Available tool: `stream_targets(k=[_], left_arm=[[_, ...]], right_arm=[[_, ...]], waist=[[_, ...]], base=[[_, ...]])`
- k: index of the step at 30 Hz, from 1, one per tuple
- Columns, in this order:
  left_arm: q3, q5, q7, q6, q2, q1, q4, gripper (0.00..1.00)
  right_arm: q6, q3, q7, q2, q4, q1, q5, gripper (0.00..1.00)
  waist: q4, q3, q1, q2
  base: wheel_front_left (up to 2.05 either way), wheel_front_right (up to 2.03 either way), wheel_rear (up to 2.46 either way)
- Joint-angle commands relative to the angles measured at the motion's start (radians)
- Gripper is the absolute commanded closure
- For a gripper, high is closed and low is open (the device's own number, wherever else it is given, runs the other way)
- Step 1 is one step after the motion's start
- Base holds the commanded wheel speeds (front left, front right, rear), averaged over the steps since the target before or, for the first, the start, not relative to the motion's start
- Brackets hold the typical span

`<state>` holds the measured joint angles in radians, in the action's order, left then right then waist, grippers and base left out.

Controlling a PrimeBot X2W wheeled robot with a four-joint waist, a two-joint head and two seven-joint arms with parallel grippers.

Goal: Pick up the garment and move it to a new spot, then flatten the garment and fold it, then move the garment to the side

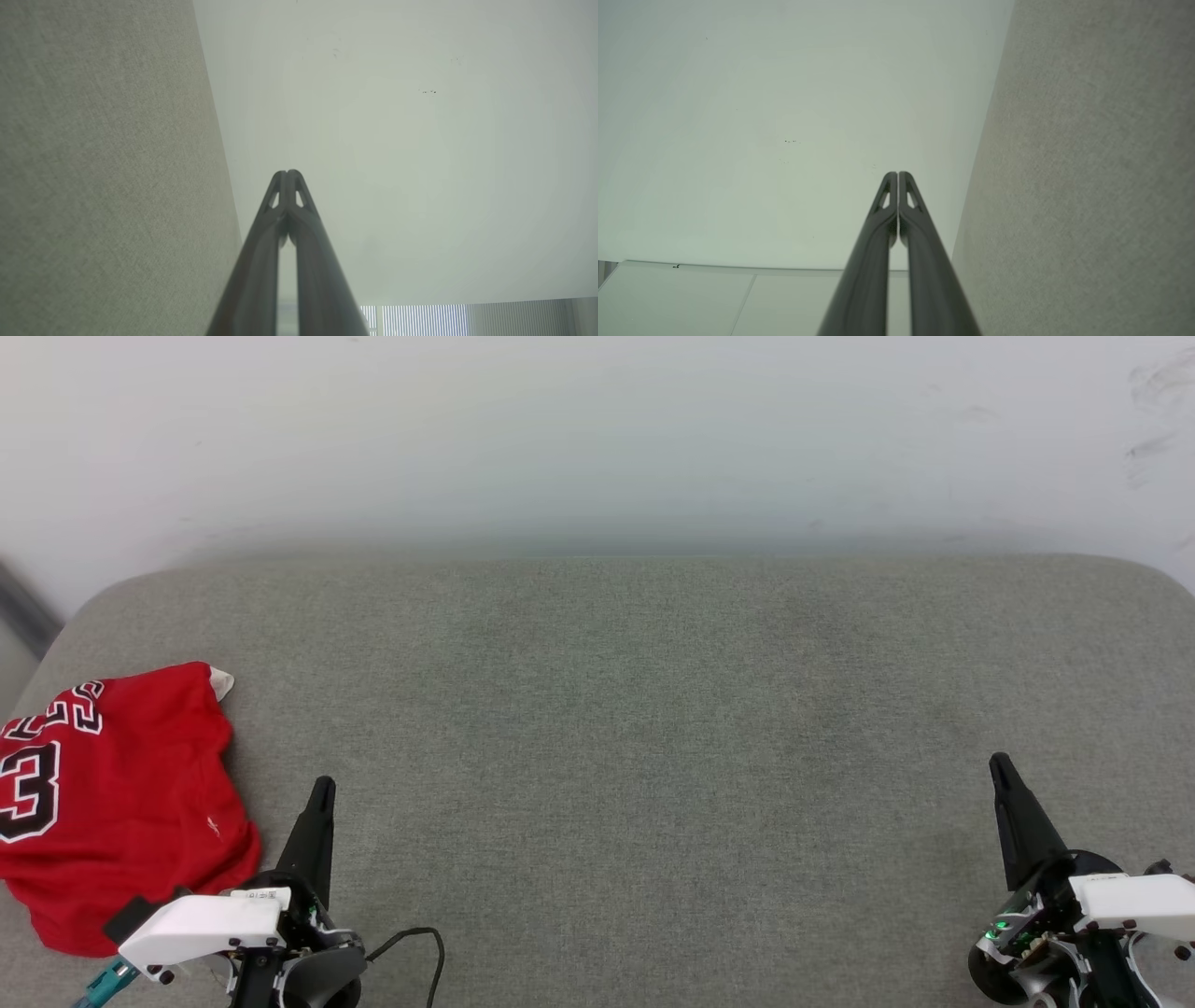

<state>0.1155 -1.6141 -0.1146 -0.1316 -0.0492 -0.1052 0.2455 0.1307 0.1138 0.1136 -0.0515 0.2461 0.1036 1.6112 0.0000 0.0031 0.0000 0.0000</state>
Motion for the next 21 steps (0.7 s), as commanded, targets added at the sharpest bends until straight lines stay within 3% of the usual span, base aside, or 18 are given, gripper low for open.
stream_targets(k=[1, 21], left_arm=[[0.001, 0.003, -0.001, -0.003, 0.001, -0.008, 0.000, 1.00], [0.001, 0.003, -0.001, -0.003, 0.001, -0.008, 0.000, 1.00]], right_arm=[[0.000, 0.000, -0.001, 0.003, 0.001, 0.013, 0.003, 1.00], [0.000, 0.000, -0.001, 0.003, 0.001, 0.013, 0.003, 1.00]], waist=[[0.000, 0.000, 0.0000, 0.0000], [0.000, 0.000, 0.0000, 0.0000]], base=[[0.00, 0.00, 0.00], [0.00, 0.00, 0.00]])
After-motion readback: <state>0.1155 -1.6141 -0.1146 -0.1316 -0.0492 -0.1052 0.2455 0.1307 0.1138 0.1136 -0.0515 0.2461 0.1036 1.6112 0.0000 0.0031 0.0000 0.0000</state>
